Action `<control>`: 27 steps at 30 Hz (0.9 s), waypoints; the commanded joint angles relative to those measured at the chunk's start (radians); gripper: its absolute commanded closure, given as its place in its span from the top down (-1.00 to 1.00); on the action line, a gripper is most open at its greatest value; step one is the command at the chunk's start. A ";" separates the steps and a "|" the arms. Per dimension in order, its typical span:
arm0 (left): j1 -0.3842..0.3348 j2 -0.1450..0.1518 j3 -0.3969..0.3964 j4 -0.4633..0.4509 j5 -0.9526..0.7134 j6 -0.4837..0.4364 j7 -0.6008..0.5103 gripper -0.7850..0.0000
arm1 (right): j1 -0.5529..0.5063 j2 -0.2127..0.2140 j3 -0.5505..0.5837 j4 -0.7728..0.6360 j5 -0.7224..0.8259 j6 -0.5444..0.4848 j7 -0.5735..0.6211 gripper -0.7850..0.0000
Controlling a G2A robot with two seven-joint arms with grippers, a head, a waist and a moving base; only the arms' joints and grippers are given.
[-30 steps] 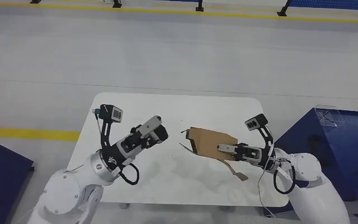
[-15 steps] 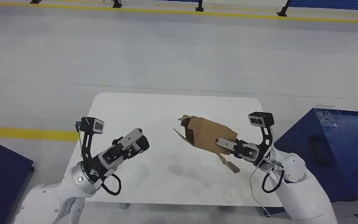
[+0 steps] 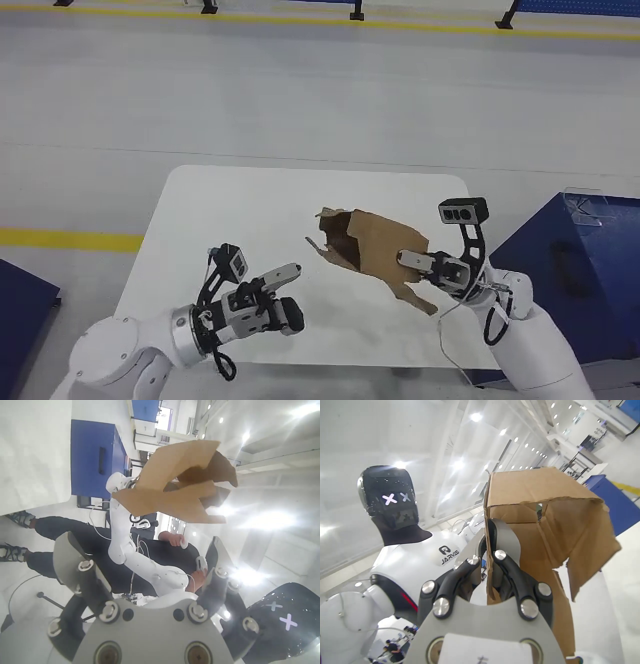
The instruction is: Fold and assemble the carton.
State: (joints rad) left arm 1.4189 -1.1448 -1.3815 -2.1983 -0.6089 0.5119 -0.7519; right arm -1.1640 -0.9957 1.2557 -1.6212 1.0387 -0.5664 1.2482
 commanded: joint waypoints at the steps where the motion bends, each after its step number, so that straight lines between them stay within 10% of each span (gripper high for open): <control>1: -0.020 -0.002 0.025 0.009 0.003 -0.004 0.026 1.00 | 0.008 -0.006 -0.024 0.018 0.059 0.056 0.040 -1.00; 27: -0.106 0.003 0.171 0.076 0.073 0.047 0.074 1.00 | 0.040 -0.047 -0.070 0.081 0.079 0.177 0.154 -1.00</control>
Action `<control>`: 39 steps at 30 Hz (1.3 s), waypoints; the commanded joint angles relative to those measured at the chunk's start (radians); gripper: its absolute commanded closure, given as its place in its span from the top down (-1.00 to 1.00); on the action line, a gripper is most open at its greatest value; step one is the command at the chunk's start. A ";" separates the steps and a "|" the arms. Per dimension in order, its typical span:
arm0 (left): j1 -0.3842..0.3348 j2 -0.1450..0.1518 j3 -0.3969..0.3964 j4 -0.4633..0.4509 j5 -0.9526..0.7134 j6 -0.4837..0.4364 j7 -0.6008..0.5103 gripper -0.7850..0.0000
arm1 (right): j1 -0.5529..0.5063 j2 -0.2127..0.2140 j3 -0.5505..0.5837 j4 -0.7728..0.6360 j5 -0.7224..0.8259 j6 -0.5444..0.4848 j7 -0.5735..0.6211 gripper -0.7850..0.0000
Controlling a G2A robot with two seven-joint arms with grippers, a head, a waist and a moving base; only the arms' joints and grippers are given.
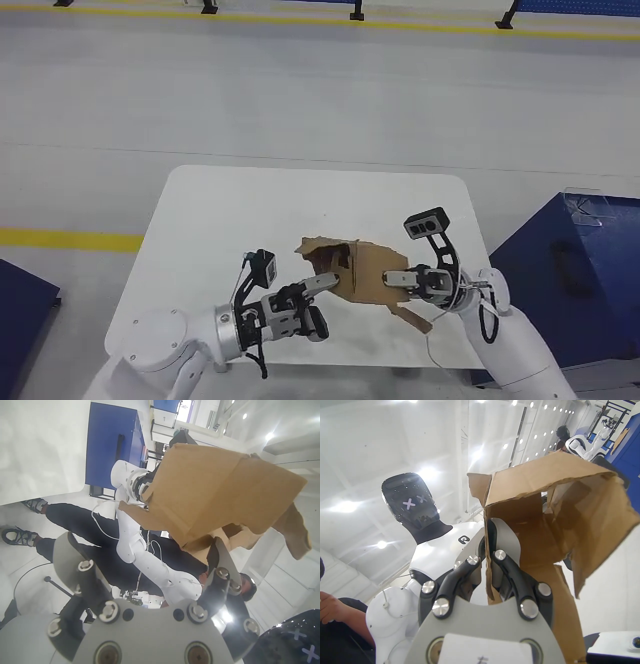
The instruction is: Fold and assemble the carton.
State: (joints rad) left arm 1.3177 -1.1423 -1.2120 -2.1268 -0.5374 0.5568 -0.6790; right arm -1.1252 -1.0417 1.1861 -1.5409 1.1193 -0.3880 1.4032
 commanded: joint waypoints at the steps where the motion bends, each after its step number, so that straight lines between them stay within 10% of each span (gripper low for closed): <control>1: -0.007 0.000 0.001 0.008 -0.001 0.000 0.002 1.00 | 0.002 -0.003 -0.001 0.001 -0.003 -0.002 -0.001 -1.00; 15: -0.018 0.009 -0.008 0.018 0.002 -0.021 0.003 1.00 | 0.003 -0.011 0.006 0.006 -0.033 0.044 -0.007 -1.00; 28: 0.140 0.024 -0.268 -0.081 -0.069 -0.238 0.065 1.00 | -0.028 -0.031 0.015 0.016 0.279 0.355 -0.134 -1.00; 39: 0.129 0.029 -0.158 -0.049 0.119 -0.291 0.047 1.00 | -0.035 -0.038 -0.002 0.007 0.367 0.500 -0.178 -1.00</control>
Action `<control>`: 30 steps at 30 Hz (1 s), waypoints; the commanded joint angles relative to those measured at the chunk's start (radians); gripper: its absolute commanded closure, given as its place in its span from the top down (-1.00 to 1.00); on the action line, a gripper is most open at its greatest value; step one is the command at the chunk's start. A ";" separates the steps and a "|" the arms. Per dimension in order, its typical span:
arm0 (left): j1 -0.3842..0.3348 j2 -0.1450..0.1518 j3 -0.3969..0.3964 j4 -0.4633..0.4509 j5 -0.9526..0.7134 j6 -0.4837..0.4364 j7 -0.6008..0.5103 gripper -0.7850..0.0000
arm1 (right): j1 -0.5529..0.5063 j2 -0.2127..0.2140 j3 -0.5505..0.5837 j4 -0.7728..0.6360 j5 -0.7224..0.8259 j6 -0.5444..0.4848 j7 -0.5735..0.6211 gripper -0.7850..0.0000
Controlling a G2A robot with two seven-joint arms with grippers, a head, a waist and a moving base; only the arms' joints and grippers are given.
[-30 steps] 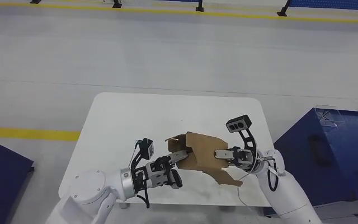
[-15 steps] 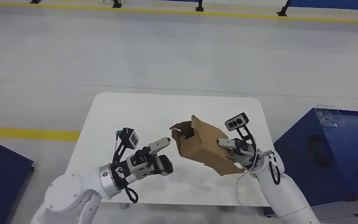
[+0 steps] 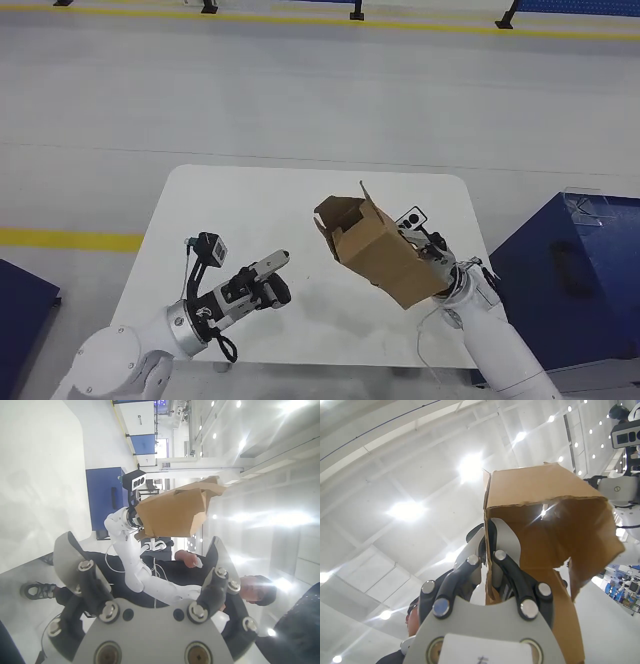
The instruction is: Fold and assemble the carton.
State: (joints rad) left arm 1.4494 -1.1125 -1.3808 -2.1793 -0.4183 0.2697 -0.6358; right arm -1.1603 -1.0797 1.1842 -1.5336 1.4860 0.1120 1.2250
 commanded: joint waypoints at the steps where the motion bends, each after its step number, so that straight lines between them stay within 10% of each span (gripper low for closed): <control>1: -0.008 -0.001 0.017 0.007 0.004 -0.003 0.009 1.00 | -0.005 -0.001 -0.001 -0.011 -0.007 0.003 -0.017 -1.00; 30: -0.076 0.001 0.128 0.026 0.068 0.076 -0.026 1.00 | -0.056 -0.013 0.022 -0.032 -0.161 0.044 0.082 -1.00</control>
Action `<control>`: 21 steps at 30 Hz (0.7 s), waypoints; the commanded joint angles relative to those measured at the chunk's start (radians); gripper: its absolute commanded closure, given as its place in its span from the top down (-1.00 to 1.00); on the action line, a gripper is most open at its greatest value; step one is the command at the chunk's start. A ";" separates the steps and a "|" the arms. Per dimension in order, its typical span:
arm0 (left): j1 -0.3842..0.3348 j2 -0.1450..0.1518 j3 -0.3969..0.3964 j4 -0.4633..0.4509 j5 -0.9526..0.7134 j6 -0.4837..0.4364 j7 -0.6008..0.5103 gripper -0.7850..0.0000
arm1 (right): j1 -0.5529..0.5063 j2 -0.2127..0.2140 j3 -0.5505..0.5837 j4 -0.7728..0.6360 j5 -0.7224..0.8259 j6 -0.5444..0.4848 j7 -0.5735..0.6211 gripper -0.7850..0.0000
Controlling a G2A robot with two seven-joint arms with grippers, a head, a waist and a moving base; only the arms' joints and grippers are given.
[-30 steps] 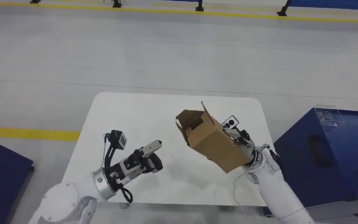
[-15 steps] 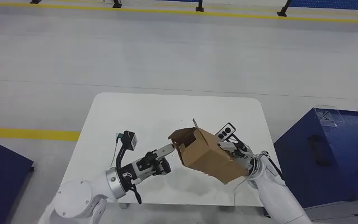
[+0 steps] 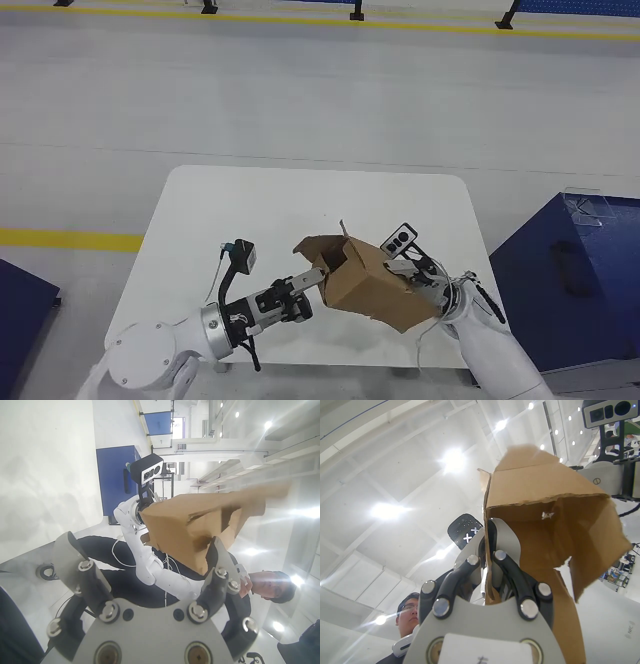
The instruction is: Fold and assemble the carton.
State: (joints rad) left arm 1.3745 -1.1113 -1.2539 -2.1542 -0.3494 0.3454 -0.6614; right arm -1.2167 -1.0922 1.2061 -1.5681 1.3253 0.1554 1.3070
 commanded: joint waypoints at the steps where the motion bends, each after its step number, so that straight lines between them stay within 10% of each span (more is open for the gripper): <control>1: -0.002 0.000 0.002 0.003 -0.004 0.002 0.000 1.00 | 0.002 -0.002 0.000 0.003 -0.001 0.001 0.001 -1.00; 13: -0.026 0.004 0.022 0.015 0.010 0.051 -0.021 1.00 | 0.003 -0.004 0.009 -0.002 -0.076 0.000 0.047 -1.00; 21: -0.041 0.006 0.030 0.027 0.040 0.071 -0.011 1.00 | 0.024 -0.004 0.052 -0.004 -0.204 -0.181 0.088 -1.00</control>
State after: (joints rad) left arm 1.3335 -1.1055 -1.2189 -2.1276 -0.3103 0.4177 -0.6788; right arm -1.1978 -1.0962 1.2476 -1.5719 1.1435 0.0168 1.3903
